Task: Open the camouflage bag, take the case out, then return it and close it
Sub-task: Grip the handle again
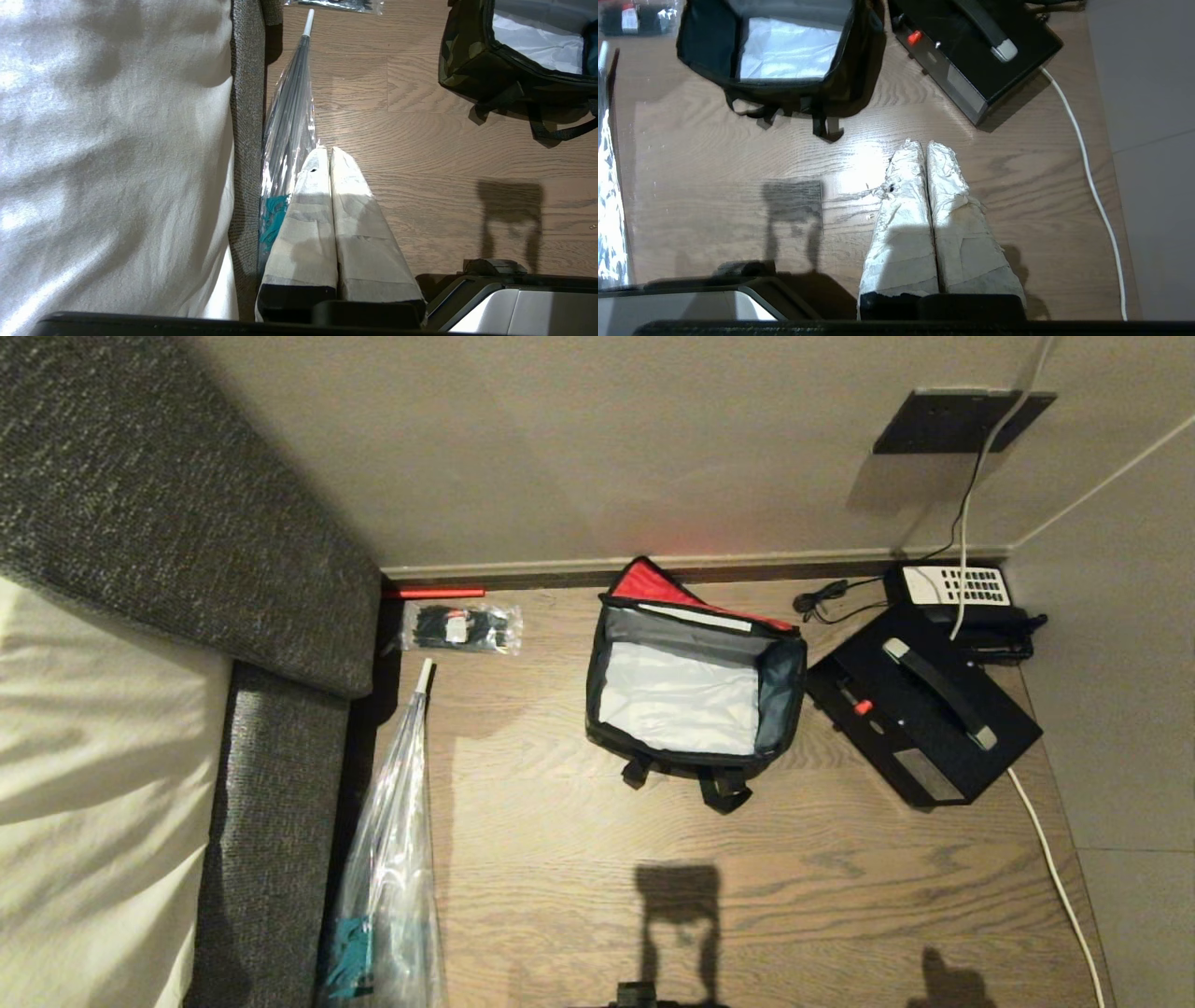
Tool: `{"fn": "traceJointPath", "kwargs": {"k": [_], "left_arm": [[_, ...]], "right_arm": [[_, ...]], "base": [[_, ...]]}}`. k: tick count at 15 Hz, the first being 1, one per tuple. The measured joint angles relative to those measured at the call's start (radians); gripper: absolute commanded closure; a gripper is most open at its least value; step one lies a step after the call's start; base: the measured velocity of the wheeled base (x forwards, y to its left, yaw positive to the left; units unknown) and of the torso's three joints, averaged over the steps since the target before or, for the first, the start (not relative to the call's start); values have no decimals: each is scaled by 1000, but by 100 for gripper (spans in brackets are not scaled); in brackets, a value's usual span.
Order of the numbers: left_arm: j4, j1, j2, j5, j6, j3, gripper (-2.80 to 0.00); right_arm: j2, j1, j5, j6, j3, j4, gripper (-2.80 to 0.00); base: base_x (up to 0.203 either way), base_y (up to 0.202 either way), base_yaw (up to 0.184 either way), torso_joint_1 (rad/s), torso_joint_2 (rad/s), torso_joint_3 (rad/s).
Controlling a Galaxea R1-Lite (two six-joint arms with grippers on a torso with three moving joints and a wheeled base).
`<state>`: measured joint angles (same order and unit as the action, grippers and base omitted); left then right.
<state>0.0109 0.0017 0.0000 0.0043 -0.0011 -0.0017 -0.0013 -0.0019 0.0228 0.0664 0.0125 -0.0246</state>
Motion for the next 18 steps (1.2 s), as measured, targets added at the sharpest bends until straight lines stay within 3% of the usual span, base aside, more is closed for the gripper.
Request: {"fn": "traceJointPath", "kwargs": {"k": [2,5,7,9,13,18], "left_arm": [[0,0,0,0,0,0,0],[0,0,0,0,0,0,0],[0,0,0,0,0,0,0],[0,0,0,0,1,0,0],[1,0,0,0,-3,0,0],[0,0,0,-1,2,0,0]], "right_arm": [[0,0,13,10,137,97,0],[0,0,-20,37,483,462,0],[0,0,-109,52,616,750,0],[0,0,-206,61,669,917,0],[143,4,-246,150,814,896,0],[674,18,-212,228,977,560,0]], "base": [[0,0,0,0,0,0],[0,0,0,0,0,0],[0,0,0,0,0,0],[0,0,0,0,0,0],[0,0,0,0,0,0],[0,0,0,0,0,0]]}}
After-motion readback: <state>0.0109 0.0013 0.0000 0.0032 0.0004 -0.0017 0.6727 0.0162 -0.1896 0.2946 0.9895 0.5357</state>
